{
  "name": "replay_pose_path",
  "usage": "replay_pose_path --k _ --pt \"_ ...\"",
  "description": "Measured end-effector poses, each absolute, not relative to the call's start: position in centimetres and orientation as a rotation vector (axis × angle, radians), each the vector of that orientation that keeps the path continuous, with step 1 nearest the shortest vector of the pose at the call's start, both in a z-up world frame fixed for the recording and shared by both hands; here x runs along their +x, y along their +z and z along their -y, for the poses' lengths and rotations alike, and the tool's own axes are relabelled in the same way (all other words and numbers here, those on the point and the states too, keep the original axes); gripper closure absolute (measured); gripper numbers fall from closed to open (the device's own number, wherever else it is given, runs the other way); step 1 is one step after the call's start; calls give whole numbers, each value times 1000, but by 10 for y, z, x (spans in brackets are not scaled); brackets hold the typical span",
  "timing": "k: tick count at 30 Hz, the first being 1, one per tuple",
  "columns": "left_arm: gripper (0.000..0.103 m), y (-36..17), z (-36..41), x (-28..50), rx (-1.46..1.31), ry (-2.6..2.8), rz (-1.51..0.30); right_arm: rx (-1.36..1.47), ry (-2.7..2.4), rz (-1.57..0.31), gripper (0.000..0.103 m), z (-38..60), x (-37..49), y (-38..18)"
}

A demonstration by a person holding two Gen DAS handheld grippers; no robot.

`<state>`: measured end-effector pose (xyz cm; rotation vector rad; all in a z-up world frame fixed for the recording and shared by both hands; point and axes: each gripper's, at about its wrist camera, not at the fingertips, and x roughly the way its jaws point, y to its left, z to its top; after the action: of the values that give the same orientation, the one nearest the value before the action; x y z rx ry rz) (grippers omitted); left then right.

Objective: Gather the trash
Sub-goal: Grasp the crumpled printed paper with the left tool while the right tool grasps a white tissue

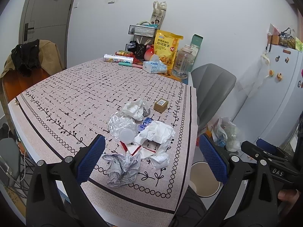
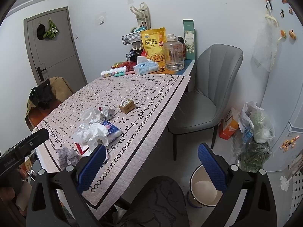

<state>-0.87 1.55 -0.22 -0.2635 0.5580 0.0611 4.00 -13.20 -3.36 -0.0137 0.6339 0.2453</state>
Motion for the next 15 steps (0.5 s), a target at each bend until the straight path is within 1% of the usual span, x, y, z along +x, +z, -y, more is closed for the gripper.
replay_pose_path --k 13,15 --pt "5 -15 -54 -23 -296 97 -560 -32 352 -654 9 91 60 -42" --pt "10 -22 -65 -24 -315 114 -576 -35 370 -663 11 83 64 -44"
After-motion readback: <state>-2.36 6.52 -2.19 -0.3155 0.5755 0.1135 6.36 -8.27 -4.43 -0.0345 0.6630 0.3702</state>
